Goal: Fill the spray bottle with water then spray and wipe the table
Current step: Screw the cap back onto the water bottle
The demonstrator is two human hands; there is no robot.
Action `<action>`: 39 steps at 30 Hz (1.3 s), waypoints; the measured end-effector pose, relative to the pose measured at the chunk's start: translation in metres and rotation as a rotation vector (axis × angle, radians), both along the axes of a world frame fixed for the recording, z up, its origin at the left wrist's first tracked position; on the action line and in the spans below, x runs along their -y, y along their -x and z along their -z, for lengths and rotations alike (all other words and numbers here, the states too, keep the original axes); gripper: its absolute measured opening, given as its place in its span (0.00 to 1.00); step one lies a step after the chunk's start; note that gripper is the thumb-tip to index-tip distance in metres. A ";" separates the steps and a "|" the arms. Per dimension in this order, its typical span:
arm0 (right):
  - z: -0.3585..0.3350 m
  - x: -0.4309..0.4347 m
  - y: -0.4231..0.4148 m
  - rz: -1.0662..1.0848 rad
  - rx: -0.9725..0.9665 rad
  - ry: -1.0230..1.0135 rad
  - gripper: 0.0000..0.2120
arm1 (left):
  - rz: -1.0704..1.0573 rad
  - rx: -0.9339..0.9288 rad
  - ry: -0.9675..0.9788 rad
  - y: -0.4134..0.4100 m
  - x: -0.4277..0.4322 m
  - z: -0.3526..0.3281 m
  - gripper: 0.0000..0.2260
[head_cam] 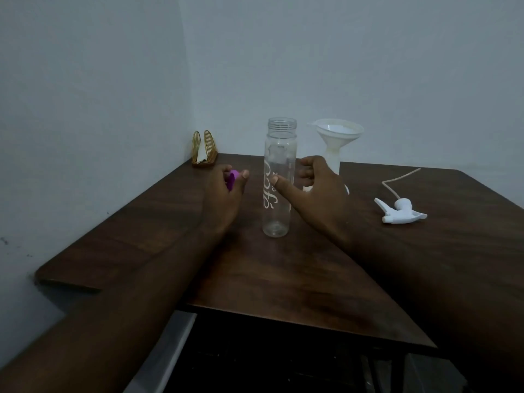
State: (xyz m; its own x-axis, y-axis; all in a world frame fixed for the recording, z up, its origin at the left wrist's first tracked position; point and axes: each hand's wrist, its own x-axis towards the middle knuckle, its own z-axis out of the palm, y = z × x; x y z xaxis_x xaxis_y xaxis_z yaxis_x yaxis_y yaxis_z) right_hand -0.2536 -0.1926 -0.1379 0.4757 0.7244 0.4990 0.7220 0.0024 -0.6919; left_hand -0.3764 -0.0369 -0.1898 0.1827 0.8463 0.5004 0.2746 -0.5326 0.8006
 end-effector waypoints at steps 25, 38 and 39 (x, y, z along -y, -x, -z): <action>-0.107 -0.006 0.017 -0.422 -0.314 -0.297 0.13 | 0.241 0.636 -0.406 -0.040 0.061 -0.121 0.32; -0.104 -0.013 -0.015 -0.181 0.277 -0.091 0.13 | 0.388 0.134 -0.088 -0.026 0.050 -0.066 0.47; -0.101 -0.015 -0.015 -0.183 0.308 -0.075 0.13 | 0.389 0.114 -0.070 -0.027 0.050 -0.063 0.44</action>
State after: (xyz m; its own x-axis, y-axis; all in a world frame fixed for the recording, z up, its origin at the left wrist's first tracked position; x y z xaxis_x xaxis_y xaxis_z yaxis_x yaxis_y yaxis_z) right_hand -0.2385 -0.1779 -0.0373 0.1605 0.7397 0.6535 0.8794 0.1935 -0.4350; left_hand -0.3493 -0.0873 -0.1268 0.4223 0.6882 0.5899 -0.0464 -0.6335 0.7723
